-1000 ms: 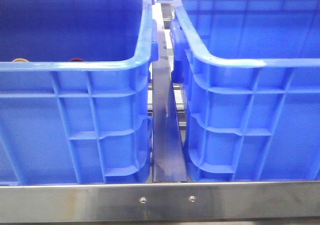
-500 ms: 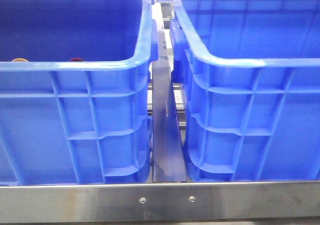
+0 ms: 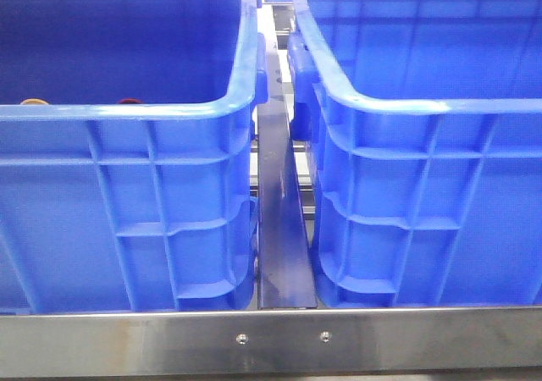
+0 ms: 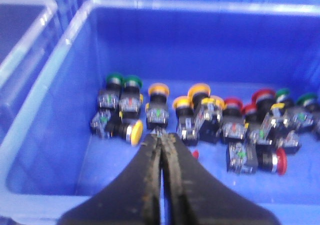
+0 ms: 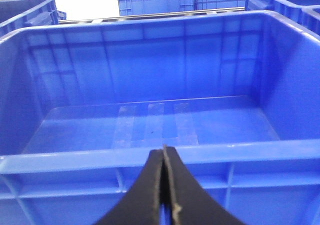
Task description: Pick red and yellow buttons and place in box
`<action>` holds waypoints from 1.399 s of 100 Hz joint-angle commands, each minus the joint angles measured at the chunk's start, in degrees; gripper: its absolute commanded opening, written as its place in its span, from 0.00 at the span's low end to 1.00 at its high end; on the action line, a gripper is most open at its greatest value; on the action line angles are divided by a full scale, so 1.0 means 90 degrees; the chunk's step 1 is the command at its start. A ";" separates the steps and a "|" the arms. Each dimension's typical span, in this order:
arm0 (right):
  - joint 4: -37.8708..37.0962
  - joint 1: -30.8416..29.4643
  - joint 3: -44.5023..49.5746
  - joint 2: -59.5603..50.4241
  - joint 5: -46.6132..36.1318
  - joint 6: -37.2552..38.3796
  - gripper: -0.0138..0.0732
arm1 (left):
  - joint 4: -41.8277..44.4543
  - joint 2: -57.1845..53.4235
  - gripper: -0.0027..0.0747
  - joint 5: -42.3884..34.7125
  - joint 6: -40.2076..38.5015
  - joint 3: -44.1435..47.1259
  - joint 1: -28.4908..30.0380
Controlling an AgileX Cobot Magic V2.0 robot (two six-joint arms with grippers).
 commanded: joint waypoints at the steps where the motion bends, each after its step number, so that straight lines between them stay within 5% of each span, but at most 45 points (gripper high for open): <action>1: -0.0021 0.0009 0.0029 -0.0099 -0.0526 -0.0006 0.09 | -0.0133 0.0704 0.01 -0.0336 -0.0006 -0.0527 -0.0054; 17: -0.0021 0.0009 0.0029 -0.0099 -0.0526 -0.0006 0.09 | -0.0208 0.1790 0.08 -0.0359 -0.0006 -0.1118 -0.0054; 37: -0.0021 0.0009 0.0029 -0.0099 -0.0526 -0.0006 0.09 | -0.0282 0.3025 0.61 -0.0359 0.0379 -0.1782 -0.0082; 46: -0.0021 0.0009 0.0029 -0.0099 -0.0526 -0.0006 0.09 | -0.0542 0.3424 0.73 -0.0359 0.0554 -0.2067 -0.0250; 63: -0.0021 0.0009 0.0029 -0.0099 -0.0526 -0.0006 0.09 | -0.0569 0.4386 0.73 -0.0035 0.0554 -0.2726 -0.0671; 110: -0.0021 0.0009 0.0029 -0.0099 -0.0526 -0.0006 0.09 | -0.0620 0.7193 0.73 0.2607 0.0511 -0.5158 -0.0983; 140: -0.0021 0.0009 0.0029 -0.0099 -0.0526 -0.0006 0.09 | -0.0721 0.8569 0.72 0.3055 0.0416 -0.6194 -0.0983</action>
